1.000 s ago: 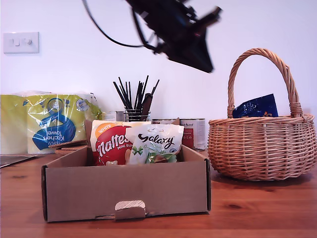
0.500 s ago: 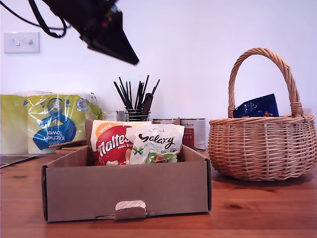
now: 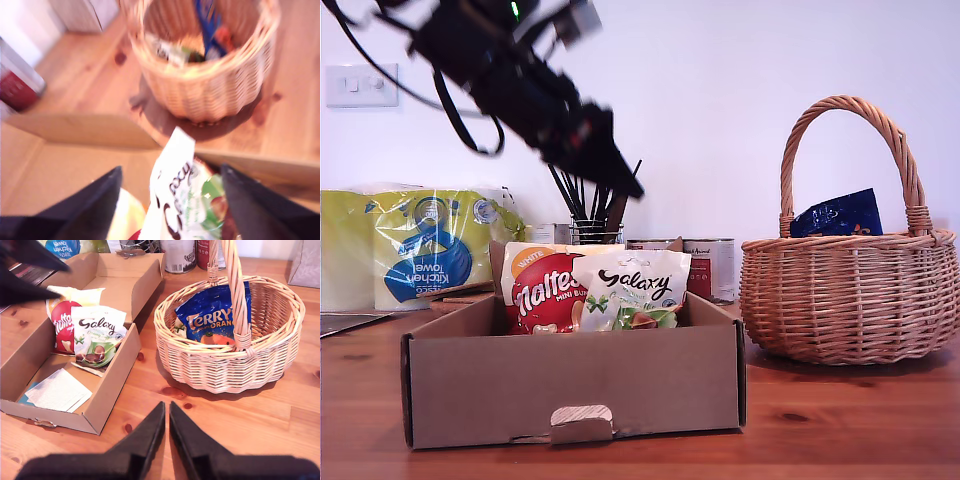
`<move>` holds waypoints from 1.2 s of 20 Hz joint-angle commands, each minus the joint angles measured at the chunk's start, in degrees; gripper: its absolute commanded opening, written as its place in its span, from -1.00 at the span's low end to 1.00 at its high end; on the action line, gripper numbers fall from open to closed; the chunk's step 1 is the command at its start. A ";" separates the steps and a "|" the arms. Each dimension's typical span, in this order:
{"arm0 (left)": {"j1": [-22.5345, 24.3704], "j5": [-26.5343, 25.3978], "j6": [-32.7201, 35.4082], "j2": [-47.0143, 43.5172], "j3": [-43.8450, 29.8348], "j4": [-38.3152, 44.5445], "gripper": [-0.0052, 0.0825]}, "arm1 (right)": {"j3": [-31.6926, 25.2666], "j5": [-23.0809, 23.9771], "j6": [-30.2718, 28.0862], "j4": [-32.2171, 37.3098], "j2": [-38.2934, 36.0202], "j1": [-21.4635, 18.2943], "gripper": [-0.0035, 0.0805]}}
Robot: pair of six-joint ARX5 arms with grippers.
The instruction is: Move the bags of Easter eggs from the cardboard box on the left into the woven basket on the right side.
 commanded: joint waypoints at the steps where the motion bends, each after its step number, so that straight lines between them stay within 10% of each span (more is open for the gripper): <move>1: 0.26 -0.63 1.66 2.21 -0.44 1.70 0.67 | 0.87 -0.02 -0.13 0.26 -0.37 0.33 -0.95; 24: -1.51 2.01 -0.46 13.42 -0.44 -8.22 0.45 | 0.87 -0.02 -0.11 0.31 -0.37 0.33 -0.95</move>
